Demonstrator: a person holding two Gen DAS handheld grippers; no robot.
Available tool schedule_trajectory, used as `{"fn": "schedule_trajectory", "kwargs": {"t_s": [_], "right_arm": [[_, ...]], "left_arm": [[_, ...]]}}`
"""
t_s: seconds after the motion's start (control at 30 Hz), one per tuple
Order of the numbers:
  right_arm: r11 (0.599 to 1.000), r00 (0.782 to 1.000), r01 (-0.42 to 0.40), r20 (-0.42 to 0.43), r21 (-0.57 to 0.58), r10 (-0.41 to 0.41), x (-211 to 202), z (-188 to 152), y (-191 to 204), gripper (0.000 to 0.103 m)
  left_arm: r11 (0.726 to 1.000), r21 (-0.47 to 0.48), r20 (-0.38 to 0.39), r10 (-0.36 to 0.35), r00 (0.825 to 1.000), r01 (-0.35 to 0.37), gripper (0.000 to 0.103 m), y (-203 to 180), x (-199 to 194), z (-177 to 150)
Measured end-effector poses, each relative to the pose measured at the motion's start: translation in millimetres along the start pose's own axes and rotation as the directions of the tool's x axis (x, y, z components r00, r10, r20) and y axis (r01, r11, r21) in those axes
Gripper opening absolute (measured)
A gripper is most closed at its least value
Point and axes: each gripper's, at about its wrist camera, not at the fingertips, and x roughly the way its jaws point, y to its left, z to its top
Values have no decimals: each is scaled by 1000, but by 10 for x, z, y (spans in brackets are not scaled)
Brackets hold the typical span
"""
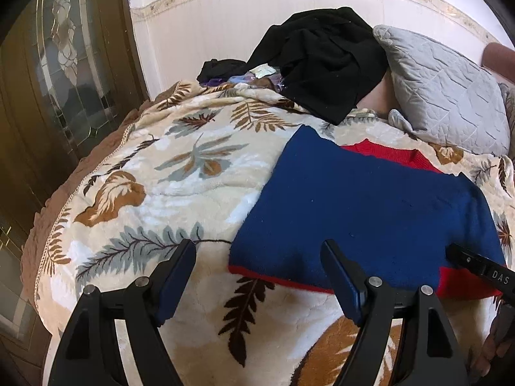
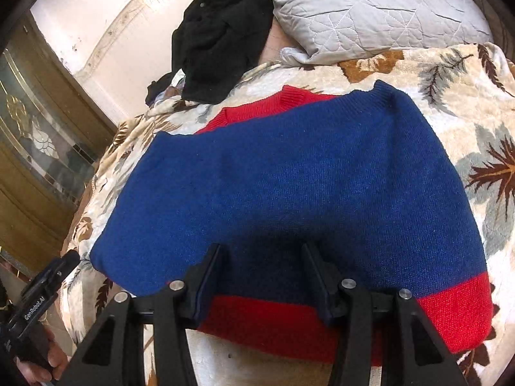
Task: Fold small clothes
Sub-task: 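Release the folded sweater and pull both grippers back, then grasp the blue edge of the folded sweater with both grippers and lift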
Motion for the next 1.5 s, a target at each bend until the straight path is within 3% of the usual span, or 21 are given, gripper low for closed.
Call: {"fn": "schedule_trajectory", "kwargs": {"t_s": [0.97,1.1,1.13,1.2,1.27,1.37,1.43,1.5], "right_arm": [[1000,1000,14,-1,-16,-14,32,19,42,57],[1000,1000,11,1,-11,-11,28,21,38,57],[1000,1000,2,3,0,-2,14,26,32,57],[999,999,-37,17,38,36,-33,43,4,58],[994,995,-88,48,70,85,-95,59,-10,58],[990,987,-132,95,43,127,-180,76,89,58],[987,982,-158,110,18,155,-198,77,183,58],[983,977,-183,112,4,181,-183,83,259,58]], "left_arm": [[1000,9,82,-16,997,16,80,11,-235,77],[999,0,47,-48,998,48,80,10,-170,70],[996,-21,11,-83,997,83,80,30,-105,63],[978,-118,-86,-181,980,171,80,118,74,28],[938,-252,-168,-283,944,237,80,243,273,-42],[877,-392,-215,-382,899,279,80,358,491,-142],[838,-455,-221,-435,873,302,71,391,595,-190],[791,-510,-214,-497,841,338,44,378,700,-248]]}}
